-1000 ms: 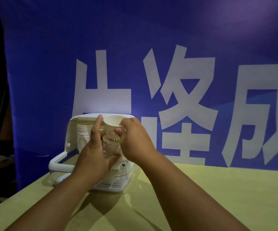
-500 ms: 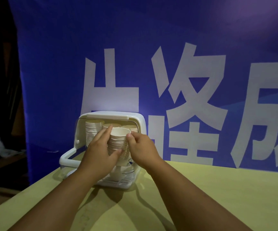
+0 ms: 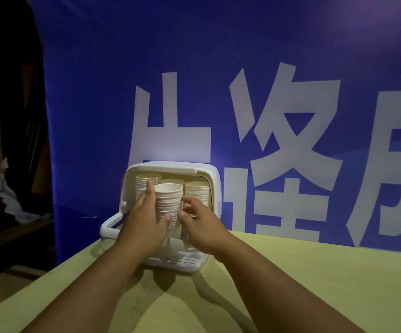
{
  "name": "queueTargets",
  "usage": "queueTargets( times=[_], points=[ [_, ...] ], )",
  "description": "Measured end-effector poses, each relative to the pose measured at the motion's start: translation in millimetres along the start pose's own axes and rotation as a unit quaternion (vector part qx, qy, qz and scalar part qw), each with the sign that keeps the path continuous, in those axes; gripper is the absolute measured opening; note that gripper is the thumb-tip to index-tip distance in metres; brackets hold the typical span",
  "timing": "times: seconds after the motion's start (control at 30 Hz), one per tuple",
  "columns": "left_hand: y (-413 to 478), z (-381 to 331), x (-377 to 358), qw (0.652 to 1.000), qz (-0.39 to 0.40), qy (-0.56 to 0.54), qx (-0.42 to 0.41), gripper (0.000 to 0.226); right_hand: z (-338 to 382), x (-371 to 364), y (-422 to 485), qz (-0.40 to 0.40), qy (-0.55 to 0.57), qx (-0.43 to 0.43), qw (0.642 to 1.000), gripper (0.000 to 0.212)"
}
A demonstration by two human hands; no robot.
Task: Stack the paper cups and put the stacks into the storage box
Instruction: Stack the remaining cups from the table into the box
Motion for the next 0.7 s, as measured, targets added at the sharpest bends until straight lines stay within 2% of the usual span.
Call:
queueTargets(
  times=[0.13, 0.2, 0.3, 0.4, 0.5, 0.6, 0.7],
  points=[
    [-1, 1, -2, 1.0, 0.006, -0.003, -0.004, 0.092, -4, 1, 2, -0.025, 0.006, 0.001, 1.0, 0.043],
    [-1, 4, 0, 1.0, -0.004, -0.019, -0.001, 0.087, -5, 8, 5, -0.103, -0.001, 0.011, 0.995, 0.034],
    [3, 2, 8, 0.996, -0.081, -0.04, -0.02, 0.069, -7, 25, 12, -0.232, -0.067, 0.023, 0.97, 0.029],
    [16, -13, 17, 0.982, -0.165, 0.0, -0.093, 0.057, -11, 35, 17, -0.255, -0.107, 0.032, 0.96, 0.048],
    [42, -31, 18, 0.981, -0.112, 0.08, -0.139, 0.059, -13, 36, 20, -0.201, -0.102, 0.055, 0.973, 0.054],
    [73, -38, 16, 0.978, -0.011, 0.163, -0.129, 0.057, -14, 35, 22, -0.159, -0.11, 0.076, 0.978, 0.049],
    [86, -36, 16, 0.974, 0.048, 0.196, -0.104, 0.055, -13, 36, 22, -0.144, -0.137, 0.075, 0.977, 0.052]
  ],
)
Point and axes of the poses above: each hand's wrist, its own y-axis towards the middle knuckle, its own x-axis out of the back of the hand, z = x × y, the point moved 1 cm from there along y, towards the middle knuckle, and after that the axes turned 9 degrees about -z, right-handed, at the moved point
